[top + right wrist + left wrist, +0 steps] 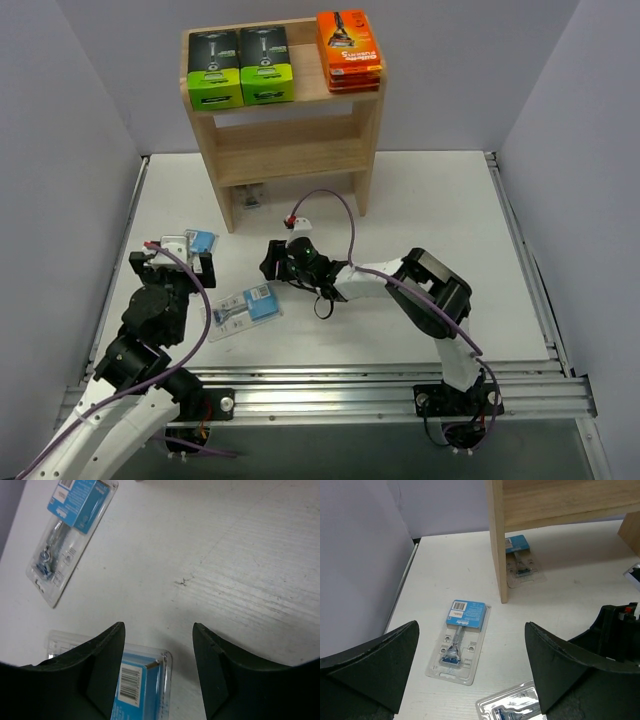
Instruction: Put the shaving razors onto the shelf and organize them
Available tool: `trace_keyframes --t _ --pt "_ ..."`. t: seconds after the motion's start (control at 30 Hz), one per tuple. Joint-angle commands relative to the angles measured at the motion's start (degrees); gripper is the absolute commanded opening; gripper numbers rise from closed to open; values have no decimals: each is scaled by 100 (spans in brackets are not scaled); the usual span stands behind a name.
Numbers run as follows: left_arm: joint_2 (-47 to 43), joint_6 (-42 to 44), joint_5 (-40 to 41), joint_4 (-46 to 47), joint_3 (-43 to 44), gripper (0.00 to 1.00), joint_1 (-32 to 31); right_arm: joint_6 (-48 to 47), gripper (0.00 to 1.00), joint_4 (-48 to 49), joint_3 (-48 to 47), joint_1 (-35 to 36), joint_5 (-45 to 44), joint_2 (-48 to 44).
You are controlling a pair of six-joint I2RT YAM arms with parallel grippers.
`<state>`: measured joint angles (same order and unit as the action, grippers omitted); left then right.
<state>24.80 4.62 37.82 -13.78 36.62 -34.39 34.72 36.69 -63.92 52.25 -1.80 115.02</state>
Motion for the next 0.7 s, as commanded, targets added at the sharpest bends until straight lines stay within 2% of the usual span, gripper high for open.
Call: trace_keyframes --t 0.0,0.03,0.07,0.1,0.27,0.37,0.5,0.53,0.67 --pt "-168 -76 -82 77 152 97 38 921 52 1024 20 -92 -83 265" --pt "-203 -6 -134 -1 178 99 38 1062 52 1146 20 -109 -118 319" --pt "-256 21 -196 -54 257 89 38 1333 52 1374 37 -144 -145 363" --pt "-273 21 -188 -46 240 89 38 1475 52 1481 64 -206 -188 450" --pt "-326 -14 -152 218 47 96 29 2301 48 2507 152 -452 -215 846" --pt "-361 -40 -39 262 3 97 29 2697 45 2991 108 -540 -171 1136" --pt "-379 -58 23 323 -50 97 20 2926 45 3108 -155 -637 -171 1531" --pt "-379 -58 32 323 -59 100 20 3048 45 3160 -199 -654 -180 1593" --pt "-370 -58 41 350 -67 97 12 3339 43 3652 -471 -821 -84 1874"
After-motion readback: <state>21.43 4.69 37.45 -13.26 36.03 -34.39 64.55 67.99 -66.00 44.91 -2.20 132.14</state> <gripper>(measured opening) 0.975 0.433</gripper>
